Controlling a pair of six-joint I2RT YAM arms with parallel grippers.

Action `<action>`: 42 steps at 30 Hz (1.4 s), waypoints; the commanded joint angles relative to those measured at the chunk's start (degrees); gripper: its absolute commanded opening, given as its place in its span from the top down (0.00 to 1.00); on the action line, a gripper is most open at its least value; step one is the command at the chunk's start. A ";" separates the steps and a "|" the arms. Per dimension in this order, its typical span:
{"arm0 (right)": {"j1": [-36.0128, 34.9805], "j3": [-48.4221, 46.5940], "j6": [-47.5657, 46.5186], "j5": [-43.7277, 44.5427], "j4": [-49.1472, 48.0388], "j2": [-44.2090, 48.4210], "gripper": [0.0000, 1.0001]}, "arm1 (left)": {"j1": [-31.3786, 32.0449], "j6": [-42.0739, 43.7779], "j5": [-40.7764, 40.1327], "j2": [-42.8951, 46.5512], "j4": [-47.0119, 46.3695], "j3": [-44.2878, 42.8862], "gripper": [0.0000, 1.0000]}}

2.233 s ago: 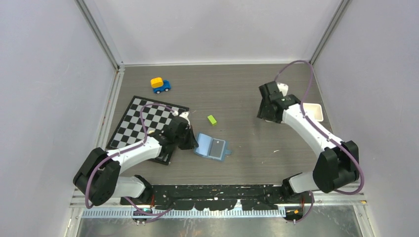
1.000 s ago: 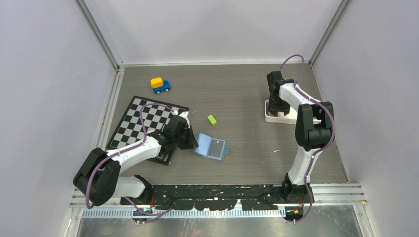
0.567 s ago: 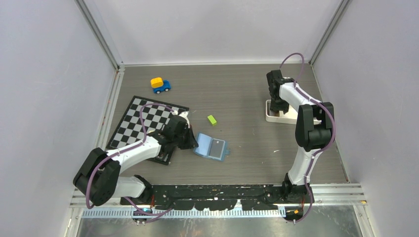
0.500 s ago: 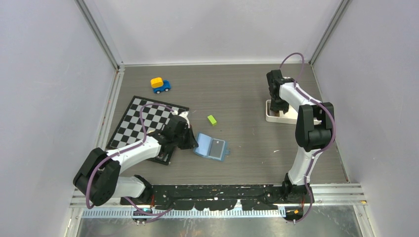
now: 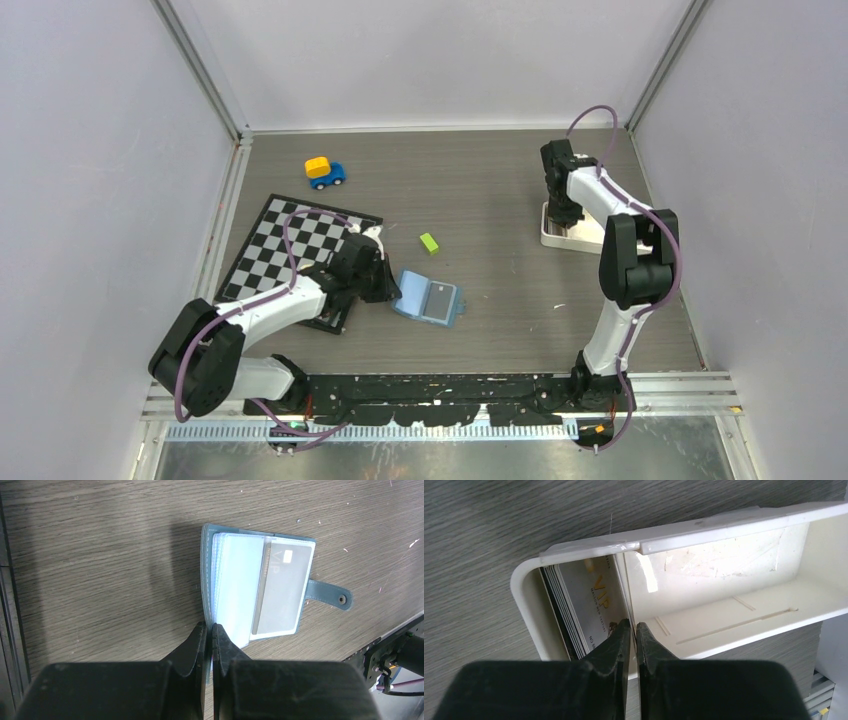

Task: Put the credit cards into the card holder
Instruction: Pick up the credit card from the storage box, then insert the credit card into the card holder.

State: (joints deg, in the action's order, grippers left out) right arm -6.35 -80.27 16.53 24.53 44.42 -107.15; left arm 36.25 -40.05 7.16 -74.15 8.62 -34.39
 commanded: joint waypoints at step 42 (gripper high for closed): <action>-26.67 38.81 34.05 -50.07 -46.64 27.05 1.00 | -4.08 0.37 1.90 -1.91 -3.48 4.27 1.00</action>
State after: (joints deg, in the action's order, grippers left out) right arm -30.41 -43.90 44.51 -21.89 12.60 -78.22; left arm 32.58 -40.12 8.69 -75.13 6.17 -30.96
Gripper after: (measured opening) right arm 0.033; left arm 0.054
